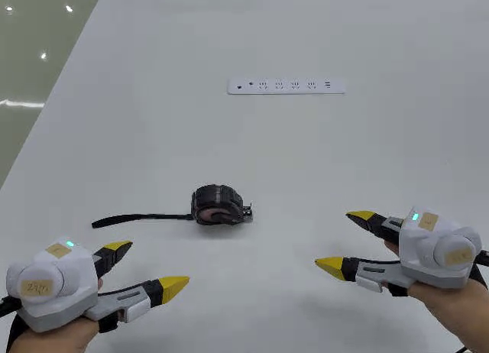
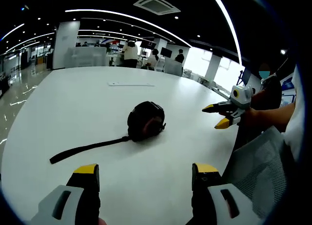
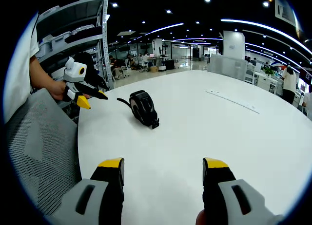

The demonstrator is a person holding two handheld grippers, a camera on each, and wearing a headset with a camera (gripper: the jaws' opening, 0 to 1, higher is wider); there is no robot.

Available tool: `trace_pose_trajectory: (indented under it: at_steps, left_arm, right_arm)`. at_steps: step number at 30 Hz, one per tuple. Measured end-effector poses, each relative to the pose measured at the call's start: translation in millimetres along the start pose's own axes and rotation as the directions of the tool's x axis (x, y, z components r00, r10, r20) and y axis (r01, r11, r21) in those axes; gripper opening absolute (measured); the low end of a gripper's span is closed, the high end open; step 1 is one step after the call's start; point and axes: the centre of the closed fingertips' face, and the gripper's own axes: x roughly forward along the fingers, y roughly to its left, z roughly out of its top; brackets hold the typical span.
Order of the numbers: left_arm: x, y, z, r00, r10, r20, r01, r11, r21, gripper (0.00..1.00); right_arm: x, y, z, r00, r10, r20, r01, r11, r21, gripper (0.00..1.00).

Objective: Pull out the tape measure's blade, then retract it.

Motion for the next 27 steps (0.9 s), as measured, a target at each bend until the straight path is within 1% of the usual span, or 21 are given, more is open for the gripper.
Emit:
trace_pose_trajectory:
  at_steps: [2,4,5,8,10,12,14,15,19,21,23,26,27]
  left_arm:
    - [-1.8,0.4,-0.2,1.0000,-0.008,0.002,0.008,1.000,0.002,0.74]
    - [-4.1,-0.9,1.5,0.9997,-0.014,0.018,0.014,1.000,0.008,0.74]
    - [-4.5,-0.2,0.1,0.9998,-0.014,0.017,0.014,1.000,0.008,0.75]
    - [-6.0,2.1,-3.7,0.9999,-0.006,0.013,0.006,1.000,0.008,0.75]
    - [-8.0,4.3,-4.2,0.9998,0.002,0.018,-0.002,1.000,0.020,0.75]
    - [-10.4,4.8,-2.8,0.9995,-0.002,0.032,0.002,1.000,0.015,0.75]
    - [-11.2,5.1,-2.0,0.9991,0.004,0.042,-0.005,1.000,0.009,0.76]
    - [-12.4,4.5,-0.3,0.9984,0.007,0.057,-0.007,1.000,0.007,0.76]
    - [-14.8,5.2,0.8,0.9972,0.016,0.073,-0.017,1.000,0.009,0.77]
    - [-16.7,4.9,4.9,0.9950,0.025,0.096,-0.027,1.000,0.012,0.77]
    - [-16.2,5.1,5.5,0.9943,0.020,0.105,-0.020,1.000,-0.001,0.77]
    - [-16.0,6.8,5.3,0.9939,0.028,0.107,-0.027,1.000,-0.004,0.77]
    - [-16.4,8.4,5.8,0.9933,0.037,0.109,-0.037,0.999,-0.002,0.78]
  right_arm:
    - [-3.4,1.6,-2.4,1.0000,-0.002,-0.001,0.002,1.000,0.002,0.62]
    - [-6.7,3.6,-4.1,0.9999,-0.010,0.004,0.010,1.000,0.007,0.63]
    - [-8.0,6.1,-5.3,0.9999,-0.011,0.004,0.011,1.000,0.008,0.63]
    - [-11.6,9.1,-7.9,0.9998,-0.018,0.007,0.017,1.000,0.013,0.64]
    - [-14.1,9.6,-7.3,0.9995,-0.027,0.016,0.026,1.000,0.017,0.65]
    - [-16.1,12.1,-7.9,0.9994,-0.029,0.018,0.029,0.999,0.023,0.65]
    - [-17.3,13.4,-8.3,0.9991,-0.035,0.023,0.034,0.999,0.028,0.66]
    - [-17.5,14.3,-9.4,0.9991,-0.036,0.022,0.035,0.999,0.031,0.66]
    - [-18.7,16.5,-11.0,0.9988,-0.043,0.022,0.042,0.998,0.043,0.67]
    - [-19.1,17.0,-10.1,0.9985,-0.047,0.027,0.046,0.998,0.049,0.68]
    - [-19.1,18.5,-9.1,0.9981,-0.051,0.035,0.049,0.997,0.056,0.68]
    - [-18.7,19.7,-8.4,0.9978,-0.055,0.038,0.053,0.997,0.056,0.68]
    - [-18.6,19.9,-8.0,0.9977,-0.054,0.040,0.052,0.997,0.057,0.68]
